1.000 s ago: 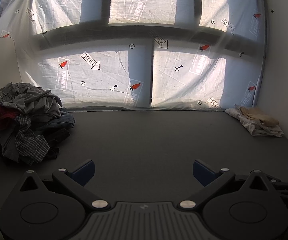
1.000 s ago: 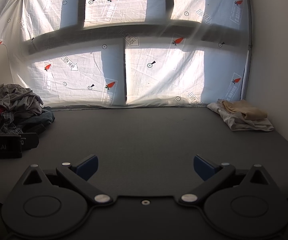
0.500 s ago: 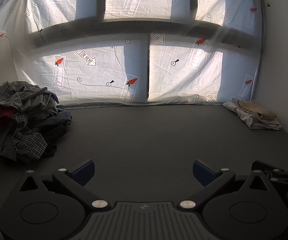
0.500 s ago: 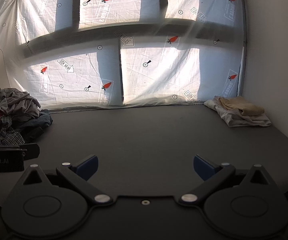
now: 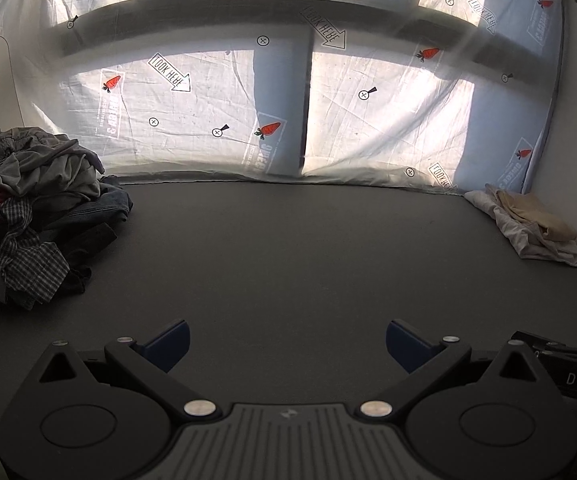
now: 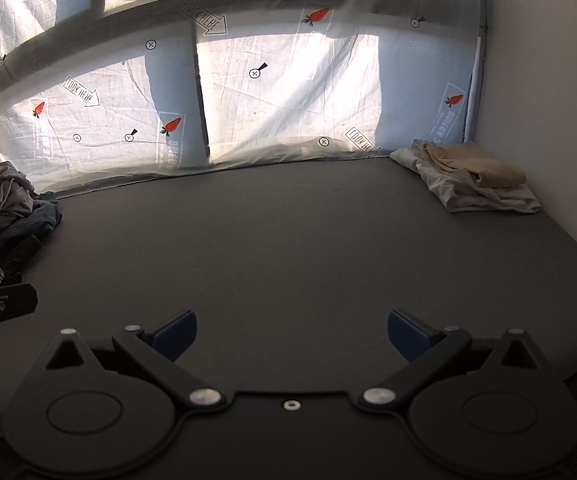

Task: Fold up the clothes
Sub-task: 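Reach into the clothes heap and grasp the grey sweatpants with the right gripper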

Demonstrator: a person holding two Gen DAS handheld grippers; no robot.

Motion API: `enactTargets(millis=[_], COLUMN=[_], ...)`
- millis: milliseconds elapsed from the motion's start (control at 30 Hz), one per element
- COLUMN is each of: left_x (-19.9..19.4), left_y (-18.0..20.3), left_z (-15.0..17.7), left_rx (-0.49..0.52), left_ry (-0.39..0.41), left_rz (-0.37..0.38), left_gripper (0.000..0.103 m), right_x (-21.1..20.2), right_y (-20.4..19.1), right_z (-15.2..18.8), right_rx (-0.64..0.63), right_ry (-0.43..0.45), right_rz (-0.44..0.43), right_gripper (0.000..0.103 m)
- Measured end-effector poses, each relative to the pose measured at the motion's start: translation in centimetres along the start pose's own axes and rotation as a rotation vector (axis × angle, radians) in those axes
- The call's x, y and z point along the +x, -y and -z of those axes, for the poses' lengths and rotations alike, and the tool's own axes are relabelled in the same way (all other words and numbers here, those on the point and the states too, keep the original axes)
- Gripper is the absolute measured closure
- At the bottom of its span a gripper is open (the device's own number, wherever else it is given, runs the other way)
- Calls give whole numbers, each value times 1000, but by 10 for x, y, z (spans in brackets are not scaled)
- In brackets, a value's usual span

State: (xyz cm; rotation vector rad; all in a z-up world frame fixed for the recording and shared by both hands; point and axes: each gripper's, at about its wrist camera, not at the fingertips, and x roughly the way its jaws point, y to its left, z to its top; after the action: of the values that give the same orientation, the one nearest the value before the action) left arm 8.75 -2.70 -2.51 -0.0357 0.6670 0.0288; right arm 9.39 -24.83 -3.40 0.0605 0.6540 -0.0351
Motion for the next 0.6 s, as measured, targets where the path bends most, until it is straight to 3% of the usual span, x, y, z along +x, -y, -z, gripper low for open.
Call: enactTargets(millis=[300, 600], left_x=[47, 81], left_y=[-24, -129], left_z=[-50, -70], left_rx=[-82, -242], left_ry=[-70, -136], left_rz=[-133, -287], left_gripper=[0, 0], right_x=[84, 140], right_y=[-27, -123], right_z=[-72, -108], right_rx=[-86, -237], right_ry=[-61, -87], right_rz=[-106, -214], right_gripper=[0, 0])
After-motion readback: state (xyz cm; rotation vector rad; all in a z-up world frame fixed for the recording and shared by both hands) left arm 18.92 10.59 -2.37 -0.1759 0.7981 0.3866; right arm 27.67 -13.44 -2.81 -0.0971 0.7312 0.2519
